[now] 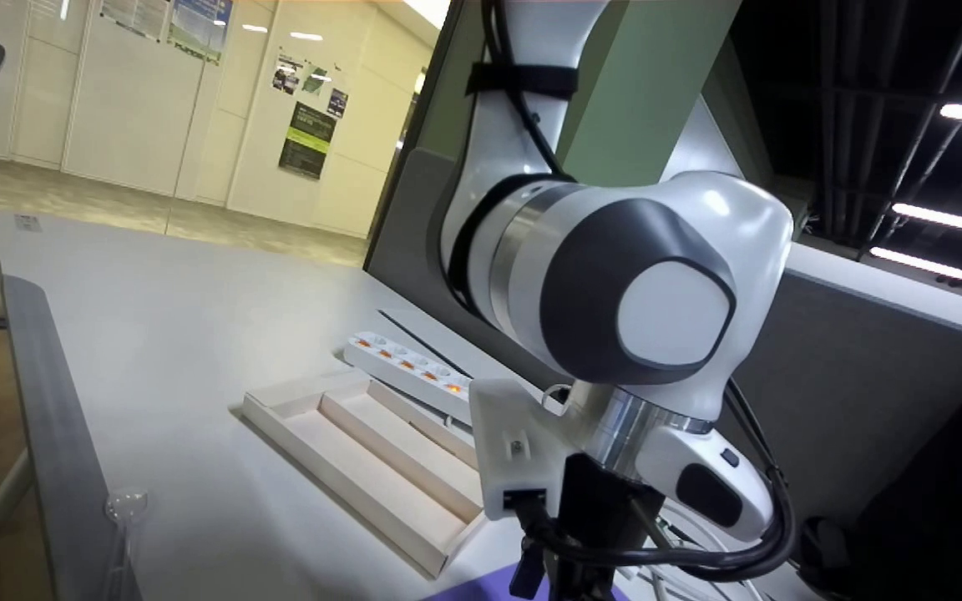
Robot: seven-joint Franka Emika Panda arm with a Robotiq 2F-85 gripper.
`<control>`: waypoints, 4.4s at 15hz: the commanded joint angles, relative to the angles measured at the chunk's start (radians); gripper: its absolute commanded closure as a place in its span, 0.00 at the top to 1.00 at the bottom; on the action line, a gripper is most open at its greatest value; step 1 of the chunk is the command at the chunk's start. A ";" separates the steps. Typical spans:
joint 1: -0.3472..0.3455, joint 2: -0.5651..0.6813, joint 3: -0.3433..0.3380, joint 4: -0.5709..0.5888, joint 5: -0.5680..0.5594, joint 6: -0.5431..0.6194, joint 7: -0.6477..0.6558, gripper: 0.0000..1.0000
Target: Place the screwdriver on the tray
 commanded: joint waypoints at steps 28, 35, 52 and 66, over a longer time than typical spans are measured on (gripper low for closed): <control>0.005 -0.147 0.210 -0.032 0.230 0.075 -0.079 0.04; 0.030 -0.078 0.221 0.001 0.306 0.132 -0.059 0.04; 0.035 0.026 0.221 0.043 0.322 0.203 -0.035 0.55; -0.100 -0.156 0.294 -0.031 0.314 -0.052 -0.183 1.00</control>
